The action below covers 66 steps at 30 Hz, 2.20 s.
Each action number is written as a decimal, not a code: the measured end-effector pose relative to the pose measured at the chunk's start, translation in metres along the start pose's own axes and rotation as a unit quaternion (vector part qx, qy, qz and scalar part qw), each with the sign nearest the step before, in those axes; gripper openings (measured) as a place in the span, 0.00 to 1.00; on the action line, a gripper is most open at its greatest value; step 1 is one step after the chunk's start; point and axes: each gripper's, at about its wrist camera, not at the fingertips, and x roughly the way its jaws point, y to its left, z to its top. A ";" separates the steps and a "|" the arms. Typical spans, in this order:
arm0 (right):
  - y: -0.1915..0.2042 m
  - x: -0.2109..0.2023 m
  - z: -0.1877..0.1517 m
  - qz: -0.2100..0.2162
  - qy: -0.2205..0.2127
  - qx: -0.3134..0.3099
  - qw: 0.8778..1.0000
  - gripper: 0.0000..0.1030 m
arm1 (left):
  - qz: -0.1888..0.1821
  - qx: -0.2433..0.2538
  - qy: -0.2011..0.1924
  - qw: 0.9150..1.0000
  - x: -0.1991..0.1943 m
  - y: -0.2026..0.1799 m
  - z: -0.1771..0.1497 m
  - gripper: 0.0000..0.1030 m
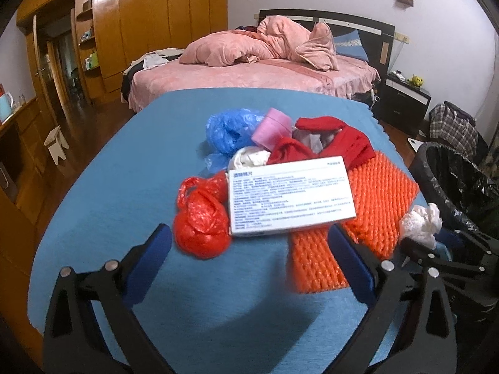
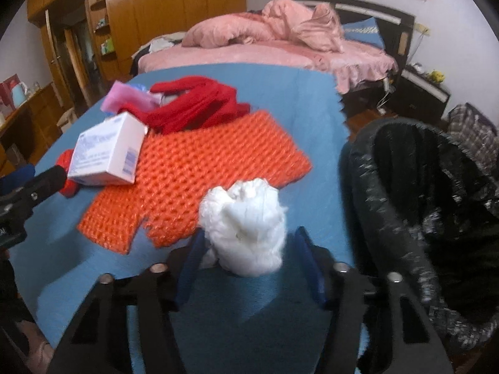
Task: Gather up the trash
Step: 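Grasp the white crumpled tissue with the right gripper, then grasp the white printed box with the left gripper while the right gripper holds the tissue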
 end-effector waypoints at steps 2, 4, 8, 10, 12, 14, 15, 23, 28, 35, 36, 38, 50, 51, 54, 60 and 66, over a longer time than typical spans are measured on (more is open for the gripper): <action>0.001 -0.001 0.001 0.002 -0.003 -0.005 1.000 0.40 | -0.001 0.002 0.000 1.000 0.002 -0.001 0.001 0.93; 0.000 -0.003 0.001 0.004 -0.007 -0.003 1.000 0.37 | -0.002 0.005 0.000 1.000 0.003 -0.003 0.001 0.92; -0.002 -0.015 0.006 0.005 -0.022 0.006 1.000 0.37 | -0.004 0.008 -0.002 1.000 0.004 -0.005 0.002 0.92; -0.003 -0.021 0.010 0.005 -0.033 0.008 0.999 0.37 | -0.009 0.009 -0.003 1.000 0.004 -0.008 0.004 0.92; -0.004 -0.024 0.014 0.003 -0.037 0.009 0.999 0.37 | -0.013 0.014 -0.003 1.000 0.006 -0.013 0.005 0.92; -0.006 -0.027 0.018 0.000 -0.042 0.014 0.999 0.37 | -0.017 0.017 -0.004 1.000 0.007 -0.018 0.007 0.92; -0.008 -0.027 0.018 0.000 -0.042 0.015 0.999 0.37 | -0.019 0.020 -0.004 1.000 0.008 -0.021 0.009 0.92; -0.013 -0.024 0.017 -0.003 -0.037 0.014 0.999 0.37 | -0.006 0.028 -0.009 1.000 0.025 -0.053 0.023 0.92; -0.010 -0.024 0.017 0.000 -0.039 0.006 0.999 0.37 | 0.027 0.028 0.008 0.999 0.040 -0.055 0.023 0.92; -0.007 -0.023 0.016 0.005 -0.036 0.003 0.999 0.38 | 0.050 0.015 0.025 0.998 0.035 -0.027 0.013 0.92; -0.006 -0.023 0.016 0.006 -0.036 0.002 0.999 0.38 | 0.054 0.016 0.028 0.998 0.033 -0.023 0.012 0.92; -0.004 -0.022 0.016 0.008 -0.035 0.000 0.999 0.39 | 0.062 0.009 0.038 0.997 0.028 -0.009 0.006 0.92; 0.005 -0.019 0.020 0.011 -0.031 -0.007 0.999 0.39 | 0.058 -0.033 0.054 0.996 0.009 0.013 0.003 0.92; 0.004 -0.017 0.021 0.010 -0.030 -0.006 0.999 0.39 | 0.059 -0.033 0.054 0.996 0.012 0.010 0.005 0.92; 0.004 -0.014 0.022 0.010 -0.030 -0.009 0.999 0.39 | 0.072 -0.058 0.059 0.994 0.025 0.011 0.011 0.92; 0.007 -0.003 0.025 0.013 -0.023 -0.016 1.000 0.39 | 0.103 -0.115 0.063 0.986 0.045 0.023 0.022 0.93; 0.014 0.001 0.025 0.020 -0.021 -0.027 0.999 0.40 | 0.092 -0.128 0.071 0.985 0.053 0.019 0.025 0.94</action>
